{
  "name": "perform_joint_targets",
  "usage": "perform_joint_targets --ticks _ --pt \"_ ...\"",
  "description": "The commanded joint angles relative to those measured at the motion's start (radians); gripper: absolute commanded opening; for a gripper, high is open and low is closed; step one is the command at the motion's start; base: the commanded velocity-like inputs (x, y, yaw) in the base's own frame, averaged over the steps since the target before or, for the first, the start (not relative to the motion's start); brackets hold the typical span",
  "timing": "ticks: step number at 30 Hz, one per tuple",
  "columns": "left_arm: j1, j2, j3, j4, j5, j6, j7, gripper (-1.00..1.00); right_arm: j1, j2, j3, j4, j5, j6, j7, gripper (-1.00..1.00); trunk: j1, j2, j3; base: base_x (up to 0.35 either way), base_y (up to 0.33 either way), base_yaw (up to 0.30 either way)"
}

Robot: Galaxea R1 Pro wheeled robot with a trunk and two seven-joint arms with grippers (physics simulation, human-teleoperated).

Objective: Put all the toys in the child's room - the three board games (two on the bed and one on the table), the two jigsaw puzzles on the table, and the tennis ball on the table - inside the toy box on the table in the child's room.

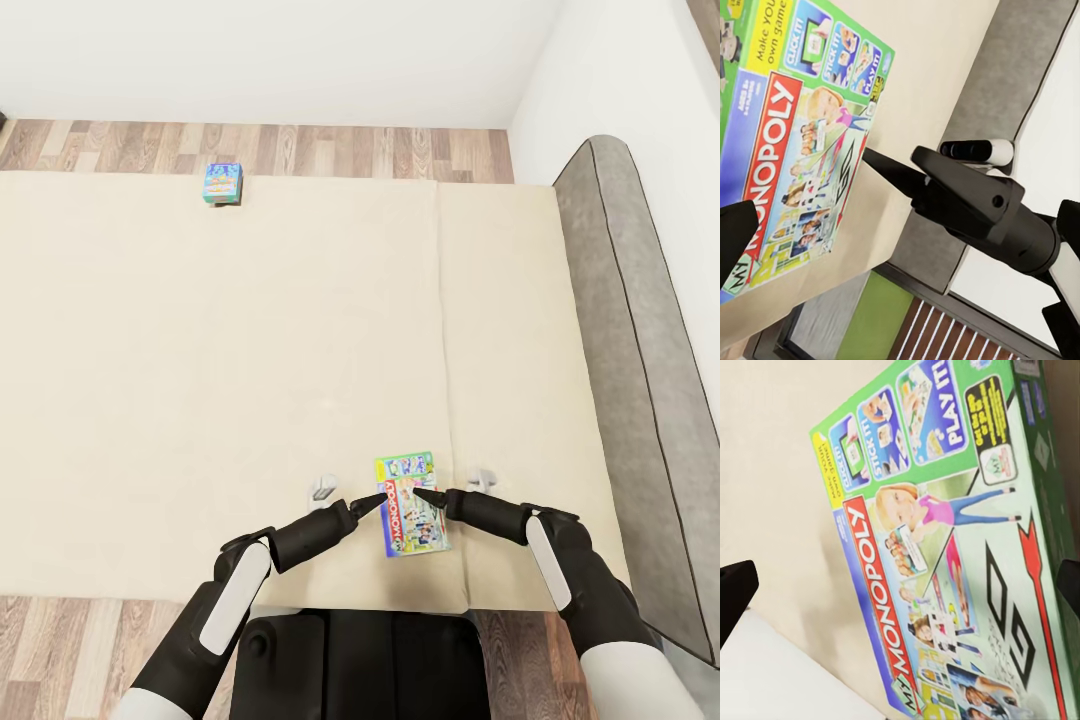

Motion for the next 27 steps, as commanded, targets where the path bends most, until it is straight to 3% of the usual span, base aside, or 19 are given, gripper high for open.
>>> perform_joint_targets --ticks 1,27 --pt "0.0 0.0 0.001 0.0 0.005 0.007 0.0 1.0 0.0 0.0 -0.001 0.0 -0.003 0.006 0.002 1.0 0.0 -0.001 -0.001 0.0 0.0 0.0" --pt "-0.001 0.001 0.003 0.0 0.005 0.006 0.0 1.0 0.0 -0.002 -0.003 -0.007 -0.001 0.005 0.005 1.0 0.0 -0.001 -0.001 0.0 0.0 0.0"
